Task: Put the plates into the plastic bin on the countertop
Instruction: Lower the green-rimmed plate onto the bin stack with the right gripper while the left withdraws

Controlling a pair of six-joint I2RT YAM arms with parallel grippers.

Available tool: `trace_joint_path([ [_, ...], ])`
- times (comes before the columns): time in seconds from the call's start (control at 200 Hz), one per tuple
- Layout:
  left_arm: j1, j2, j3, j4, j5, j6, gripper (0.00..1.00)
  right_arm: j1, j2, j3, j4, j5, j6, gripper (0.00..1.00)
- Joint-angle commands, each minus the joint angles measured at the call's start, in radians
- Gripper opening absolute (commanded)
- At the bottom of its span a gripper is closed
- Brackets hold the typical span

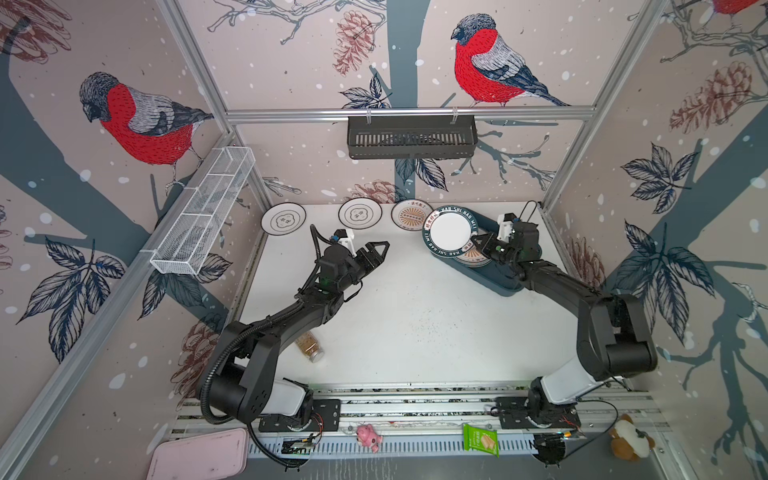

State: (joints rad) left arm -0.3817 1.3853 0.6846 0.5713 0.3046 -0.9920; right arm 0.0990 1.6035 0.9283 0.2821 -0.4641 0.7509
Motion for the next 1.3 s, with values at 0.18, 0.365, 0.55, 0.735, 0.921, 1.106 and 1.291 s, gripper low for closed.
trace_joint_path([
  [0.18,-0.002,-0.108,-0.026,-0.069,-0.117,0.083,0.83,-0.094,0.066,0.006,-0.027,-0.054,0.013,0.03],
  [0.365,-0.002,-0.136,-0.023,-0.075,-0.116,0.103,0.85,-0.138,0.084,0.006,-0.037,-0.056,0.006,0.03],
  [0.55,-0.002,-0.157,-0.015,-0.073,-0.139,0.123,0.87,-0.162,0.125,0.01,-0.037,-0.071,0.016,0.03],
  [0.735,-0.001,-0.145,-0.011,-0.053,-0.146,0.128,0.88,-0.161,0.164,0.018,0.005,-0.071,0.05,0.02],
  [0.921,0.001,-0.112,-0.001,-0.041,-0.137,0.124,0.88,-0.16,0.186,0.028,-0.005,-0.037,0.048,0.03],
  [1.106,0.003,-0.071,0.009,-0.023,-0.113,0.109,0.88,-0.16,0.204,0.047,-0.041,-0.018,0.033,0.06],
  [1.291,0.006,-0.051,0.014,0.001,-0.082,0.09,0.88,-0.161,0.218,0.067,-0.073,-0.002,0.022,0.13],
])
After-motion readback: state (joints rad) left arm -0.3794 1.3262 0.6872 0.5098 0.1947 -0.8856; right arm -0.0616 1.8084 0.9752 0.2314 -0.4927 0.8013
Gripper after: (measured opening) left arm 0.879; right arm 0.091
